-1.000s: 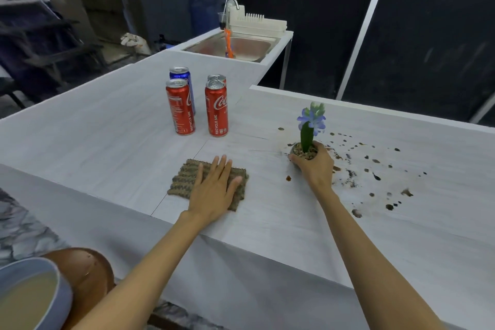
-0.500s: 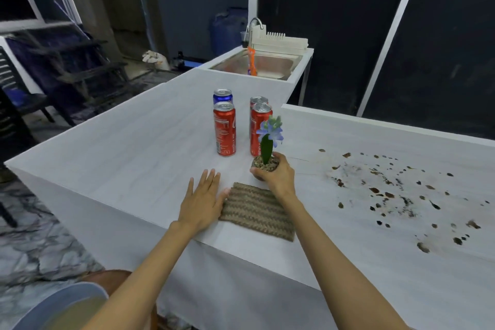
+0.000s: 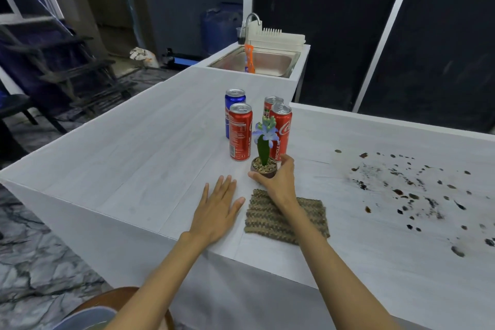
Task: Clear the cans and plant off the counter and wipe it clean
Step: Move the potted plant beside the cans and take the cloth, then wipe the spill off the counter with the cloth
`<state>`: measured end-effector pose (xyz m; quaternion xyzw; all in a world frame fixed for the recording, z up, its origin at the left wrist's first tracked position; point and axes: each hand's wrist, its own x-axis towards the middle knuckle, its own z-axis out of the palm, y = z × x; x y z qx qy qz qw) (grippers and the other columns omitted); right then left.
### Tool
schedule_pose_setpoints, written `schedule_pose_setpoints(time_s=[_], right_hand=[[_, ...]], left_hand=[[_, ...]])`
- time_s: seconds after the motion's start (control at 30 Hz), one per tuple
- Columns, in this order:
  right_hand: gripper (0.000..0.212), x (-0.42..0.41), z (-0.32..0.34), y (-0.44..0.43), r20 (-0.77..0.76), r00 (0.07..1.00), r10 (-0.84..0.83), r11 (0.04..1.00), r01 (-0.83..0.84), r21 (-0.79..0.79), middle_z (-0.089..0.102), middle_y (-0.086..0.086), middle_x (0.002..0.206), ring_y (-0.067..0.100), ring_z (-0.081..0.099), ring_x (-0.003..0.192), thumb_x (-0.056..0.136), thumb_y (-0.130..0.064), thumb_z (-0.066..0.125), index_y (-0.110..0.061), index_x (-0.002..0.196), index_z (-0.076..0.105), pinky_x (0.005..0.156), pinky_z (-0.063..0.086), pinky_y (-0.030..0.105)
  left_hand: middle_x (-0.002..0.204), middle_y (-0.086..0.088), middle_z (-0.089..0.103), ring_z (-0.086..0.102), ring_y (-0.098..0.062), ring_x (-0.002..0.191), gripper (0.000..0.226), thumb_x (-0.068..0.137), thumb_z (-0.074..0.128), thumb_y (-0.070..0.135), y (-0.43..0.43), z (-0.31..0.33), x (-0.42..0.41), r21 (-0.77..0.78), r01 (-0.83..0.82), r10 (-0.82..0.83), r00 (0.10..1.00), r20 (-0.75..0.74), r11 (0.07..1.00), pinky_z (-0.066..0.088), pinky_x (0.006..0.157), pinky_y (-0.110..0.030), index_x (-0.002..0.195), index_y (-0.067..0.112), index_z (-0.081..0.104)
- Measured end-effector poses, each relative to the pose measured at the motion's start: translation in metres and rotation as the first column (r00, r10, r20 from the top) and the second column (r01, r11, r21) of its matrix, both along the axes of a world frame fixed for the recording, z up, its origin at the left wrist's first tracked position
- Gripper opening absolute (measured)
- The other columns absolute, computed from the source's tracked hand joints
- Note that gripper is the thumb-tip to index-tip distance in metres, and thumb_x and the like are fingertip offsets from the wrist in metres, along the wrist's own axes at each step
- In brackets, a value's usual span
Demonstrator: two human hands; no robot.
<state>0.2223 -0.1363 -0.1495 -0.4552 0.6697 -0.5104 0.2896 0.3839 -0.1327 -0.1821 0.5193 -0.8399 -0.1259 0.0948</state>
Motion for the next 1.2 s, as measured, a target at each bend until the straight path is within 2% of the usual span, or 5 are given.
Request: schedule_pose_setpoints(time_s=[0.17,0.33,0.6,0.9,1.2], right_hand=[[0.032,-0.009,-0.009,0.049,-0.528,0.849,0.001,0.999,0.017,0.03,0.052,0.002,0.121,0.019,0.052,0.111,0.087,-0.043,0.056,-0.015,0.103,0.055,0.1,0.038,0.032],[0.087,-0.003,-0.024,0.082,-0.746,0.591,0.308,0.946,-0.103,0.308,0.027,-0.006,0.152,0.018,0.017,0.144,0.068,-0.08,0.001,-0.038,0.136,0.037,0.114,-0.01,0.05],[0.085,-0.028,-0.032,0.126,-0.805,0.439,0.398,0.915,-0.122,0.386,-0.01,-0.016,0.156,0.015,-0.014,0.145,0.066,-0.076,-0.012,-0.048,0.144,0.006,0.105,-0.027,0.056],[0.072,-0.089,-0.028,0.139,-0.773,0.626,0.105,0.774,0.437,0.459,-0.01,-0.008,0.158,0.022,-0.013,0.146,0.082,-0.07,0.003,-0.039,0.148,0.002,0.101,-0.012,0.072],[0.065,-0.086,-0.016,0.181,-0.596,0.74,0.313,0.864,0.039,0.502,-0.016,-0.007,0.157,0.01,-0.021,0.143,0.089,-0.062,0.025,-0.034,0.147,0.014,0.111,-0.02,0.055]], left_hand=[[0.157,0.004,0.001,-0.007,-0.009,0.144,0.115,0.053,-0.032,0.075,-0.002,-0.003,-0.005,-0.017,0.06,-0.061,0.997,-0.037,0.998,-0.013,0.112,-0.029,0.147,0.019,0.004],[0.157,0.002,0.01,-0.002,-0.008,0.144,0.094,0.072,-0.018,0.066,0.001,-0.005,-0.014,-0.036,0.12,-0.123,0.99,-0.07,0.992,-0.012,0.112,-0.025,0.147,0.017,0.011],[0.156,0.005,0.012,0.001,-0.002,0.143,0.05,0.099,0.014,0.035,0.031,-0.002,-0.04,0.033,0.214,-0.206,0.965,-0.164,0.976,-0.011,0.113,-0.021,0.146,0.018,0.013],[0.156,0.007,0.003,-0.004,-0.004,0.144,0.052,0.099,0.017,0.034,0.046,-0.002,-0.094,0.016,0.316,-0.305,0.928,-0.216,0.949,-0.01,0.115,-0.024,0.147,0.018,0.007],[0.157,0.005,0.008,0.0,-0.006,0.144,0.049,0.099,0.02,0.021,0.054,0.005,-0.126,0.064,0.342,-0.314,0.91,-0.27,0.937,-0.01,0.116,-0.027,0.147,0.017,0.009]])
